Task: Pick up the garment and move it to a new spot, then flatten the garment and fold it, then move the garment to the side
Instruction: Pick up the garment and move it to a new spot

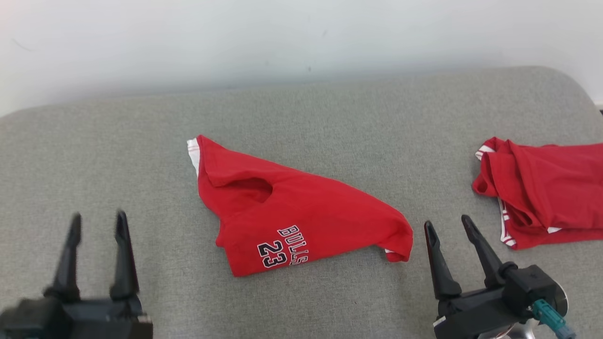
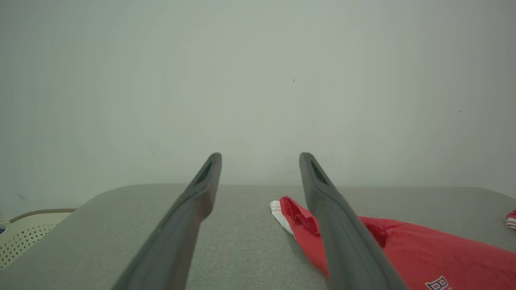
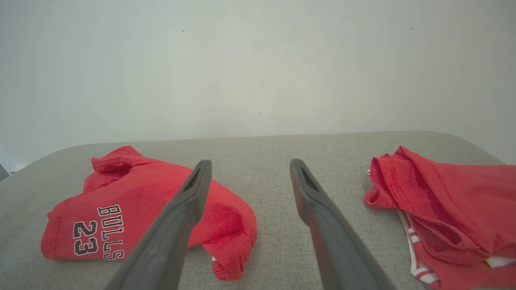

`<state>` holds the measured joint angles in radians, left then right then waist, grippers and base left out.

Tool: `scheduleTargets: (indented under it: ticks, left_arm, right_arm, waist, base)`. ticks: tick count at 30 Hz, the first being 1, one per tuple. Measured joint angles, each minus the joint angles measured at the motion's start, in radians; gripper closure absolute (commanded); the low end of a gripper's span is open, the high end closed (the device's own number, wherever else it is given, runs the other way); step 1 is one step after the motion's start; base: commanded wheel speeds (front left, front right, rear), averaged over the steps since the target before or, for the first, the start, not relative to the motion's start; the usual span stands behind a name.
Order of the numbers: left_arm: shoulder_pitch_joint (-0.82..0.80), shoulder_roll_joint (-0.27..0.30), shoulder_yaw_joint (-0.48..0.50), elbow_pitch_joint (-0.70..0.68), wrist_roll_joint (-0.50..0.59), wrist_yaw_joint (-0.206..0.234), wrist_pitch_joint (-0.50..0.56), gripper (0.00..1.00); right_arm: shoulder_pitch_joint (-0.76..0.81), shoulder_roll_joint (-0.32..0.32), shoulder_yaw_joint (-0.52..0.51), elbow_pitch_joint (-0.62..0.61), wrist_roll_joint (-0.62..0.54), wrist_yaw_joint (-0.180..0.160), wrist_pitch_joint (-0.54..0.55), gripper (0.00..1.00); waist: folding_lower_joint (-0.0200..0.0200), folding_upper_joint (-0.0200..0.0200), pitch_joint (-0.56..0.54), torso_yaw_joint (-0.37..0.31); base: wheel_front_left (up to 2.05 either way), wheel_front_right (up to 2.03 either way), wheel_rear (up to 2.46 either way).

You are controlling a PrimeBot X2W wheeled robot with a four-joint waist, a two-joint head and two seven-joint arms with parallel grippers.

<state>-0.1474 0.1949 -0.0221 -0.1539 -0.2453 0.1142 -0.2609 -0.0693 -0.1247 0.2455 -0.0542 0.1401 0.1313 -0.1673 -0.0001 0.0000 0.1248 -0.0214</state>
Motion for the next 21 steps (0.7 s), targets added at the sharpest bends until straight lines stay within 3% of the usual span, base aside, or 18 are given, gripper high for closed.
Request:
scheduleTargets:
  ticks: [10, 21]
  left_arm:
    - [0.128, 0.001, -0.02, 0.097, 0.031, -0.018, 0.0, 0.0]
    - [0.141, -0.002, -0.037, 0.128, 0.026, -0.029, 0.0, 0.0]
  right_arm:
    - [0.07, -0.003, 0.005, 0.005, -0.007, 0.0, 0.018, 0.0]
    - [0.096, -0.002, 0.0, -0.018, -0.009, 0.0, 0.037, 0.0]
  waist:
    - [0.0, 0.0, -0.071, 0.009]
    - [0.0, 0.0, -0.099, 0.024]
  base:
    - [0.0, 0.0, 0.0]
    - [0.0, 0.0, 0.0]
